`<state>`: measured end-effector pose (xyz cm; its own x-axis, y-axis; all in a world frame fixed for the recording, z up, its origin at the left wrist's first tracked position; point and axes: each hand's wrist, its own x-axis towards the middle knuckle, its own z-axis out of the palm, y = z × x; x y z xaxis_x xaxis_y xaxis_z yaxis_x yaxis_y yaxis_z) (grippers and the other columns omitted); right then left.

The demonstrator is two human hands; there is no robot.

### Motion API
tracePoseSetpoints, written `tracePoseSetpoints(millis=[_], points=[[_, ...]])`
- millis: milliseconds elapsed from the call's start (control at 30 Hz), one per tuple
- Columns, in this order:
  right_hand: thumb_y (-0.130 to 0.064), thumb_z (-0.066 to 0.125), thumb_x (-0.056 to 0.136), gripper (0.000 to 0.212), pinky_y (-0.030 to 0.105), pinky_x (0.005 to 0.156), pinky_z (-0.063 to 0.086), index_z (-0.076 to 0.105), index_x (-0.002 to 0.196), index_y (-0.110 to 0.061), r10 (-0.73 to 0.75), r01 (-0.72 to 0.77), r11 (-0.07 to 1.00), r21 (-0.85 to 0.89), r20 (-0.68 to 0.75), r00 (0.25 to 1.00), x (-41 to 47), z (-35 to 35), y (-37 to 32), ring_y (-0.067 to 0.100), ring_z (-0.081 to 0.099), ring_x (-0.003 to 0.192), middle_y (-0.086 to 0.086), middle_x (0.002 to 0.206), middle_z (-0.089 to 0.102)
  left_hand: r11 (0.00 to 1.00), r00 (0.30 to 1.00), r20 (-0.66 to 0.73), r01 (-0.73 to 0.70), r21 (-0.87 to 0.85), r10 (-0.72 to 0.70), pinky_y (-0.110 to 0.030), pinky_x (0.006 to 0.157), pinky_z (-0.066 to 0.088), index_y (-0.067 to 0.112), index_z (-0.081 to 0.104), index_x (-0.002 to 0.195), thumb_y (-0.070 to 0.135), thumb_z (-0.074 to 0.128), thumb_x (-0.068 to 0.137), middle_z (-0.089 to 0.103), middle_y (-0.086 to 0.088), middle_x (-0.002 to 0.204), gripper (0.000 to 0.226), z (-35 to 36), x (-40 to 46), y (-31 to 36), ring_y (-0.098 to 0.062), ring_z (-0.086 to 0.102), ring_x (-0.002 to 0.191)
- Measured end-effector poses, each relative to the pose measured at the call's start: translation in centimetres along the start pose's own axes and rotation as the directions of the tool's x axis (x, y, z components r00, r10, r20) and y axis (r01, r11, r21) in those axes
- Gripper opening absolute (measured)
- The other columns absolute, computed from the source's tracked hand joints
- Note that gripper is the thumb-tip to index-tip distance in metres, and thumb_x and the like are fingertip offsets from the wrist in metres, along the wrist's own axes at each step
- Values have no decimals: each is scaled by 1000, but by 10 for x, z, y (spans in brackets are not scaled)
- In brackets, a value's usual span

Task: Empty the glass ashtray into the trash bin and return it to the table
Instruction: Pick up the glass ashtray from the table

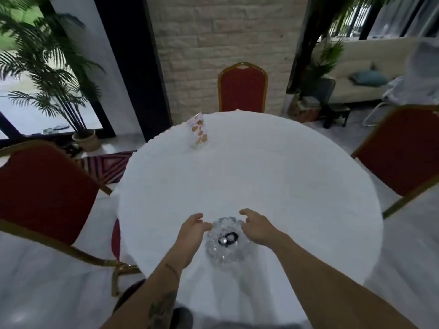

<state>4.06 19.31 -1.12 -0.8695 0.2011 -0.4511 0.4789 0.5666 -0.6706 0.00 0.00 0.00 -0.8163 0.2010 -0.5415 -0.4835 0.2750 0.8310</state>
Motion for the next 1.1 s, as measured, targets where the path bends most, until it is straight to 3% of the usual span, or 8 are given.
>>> tracePoseSetpoints(millis=[133, 267, 433, 700, 800, 900, 1000, 1100], points=[[-9, 46, 93, 54, 31, 100, 41, 41, 147, -17, 8, -7, 999, -43, 21, 1000, 12, 6, 13, 29, 49, 129, 14, 146, 49, 999, 999, -33, -8, 43, 10, -36, 103, 41, 14, 47, 142, 11, 63, 87, 46, -10, 149, 57, 18, 8, -13, -24, 49, 128], [-21, 51, 90, 58, 35, 98, 44, 39, 146, -21, 33, -26, 991, -131, 48, 998, 19, 12, 18, 33, 53, 125, 13, 142, 53, 982, 998, -54, -24, 186, 35, -44, 108, 47, 19, 49, 141, 28, 65, 75, 53, -4, 144, 69, 28, 10, -21, -24, 55, 126], [-26, 55, 81, 64, 41, 92, 49, 37, 142, -27, 28, -14, 967, -255, 50, 998, 28, 21, 23, 36, 58, 114, 13, 131, 58, 966, 990, -90, -86, 242, 110, -39, 107, 47, 17, 58, 135, 0, 57, 85, 63, -2, 129, 53, 35, 10, -24, -16, 60, 115], [-5, 48, 85, 53, 33, 73, 45, 49, 135, -25, -31, 31, 999, -8, -36, 999, 15, 26, 12, 24, 55, 85, 1, 98, 56, 985, 987, -115, -99, 143, 115, -33, 90, 59, 28, 58, 135, -8, 47, 82, 70, -1, 121, 65, 17, 7, -36, -17, 69, 105], [-6, 46, 85, 53, 39, 78, 58, 53, 129, -35, -42, 50, 995, 85, -87, 995, 1, 33, -1, 23, 63, 93, 0, 109, 64, 975, 981, -82, -161, 153, 175, -28, 81, 61, 35, 59, 133, -5, 48, 83, 70, 3, 119, 64, -2, -4, -34, -12, 69, 102], [-3, 46, 85, 55, 38, 89, 57, 55, 128, -36, -89, 106, 986, 126, -136, 987, -14, 47, -22, 18, 63, 100, -3, 121, 65, 957, 967, -58, -235, 169, 247, -40, 95, 58, 34, 58, 135, -2, 49, 84, 68, 4, 127, 63, -26, -15, -35, -15, 66, 112], [5, 41, 82, 64, 37, 93, 54, 55, 135, -28, -124, 150, 979, 140, -177, 976, -34, 68, -49, 20, 62, 106, -4, 122, 61, 943, 951, -78, -283, 176, 300, -37, 101, 54, 28, 57, 136, -5, 47, 85, 66, 4, 127, 61, -55, -31, -37, -16, 64, 114], [6, 43, 85, 64, 21, 91, 49, 50, 142, -23, -150, 183, 970, 158, -203, 968, -60, 101, -77, 13, 57, 109, -6, 127, 57, 941, 944, -77, -308, 137, 320, -43, 98, 57, 30, 59, 133, -3, 48, 83, 68, 1, 123, 60, -95, -48, -46, -22, 67, 110]])
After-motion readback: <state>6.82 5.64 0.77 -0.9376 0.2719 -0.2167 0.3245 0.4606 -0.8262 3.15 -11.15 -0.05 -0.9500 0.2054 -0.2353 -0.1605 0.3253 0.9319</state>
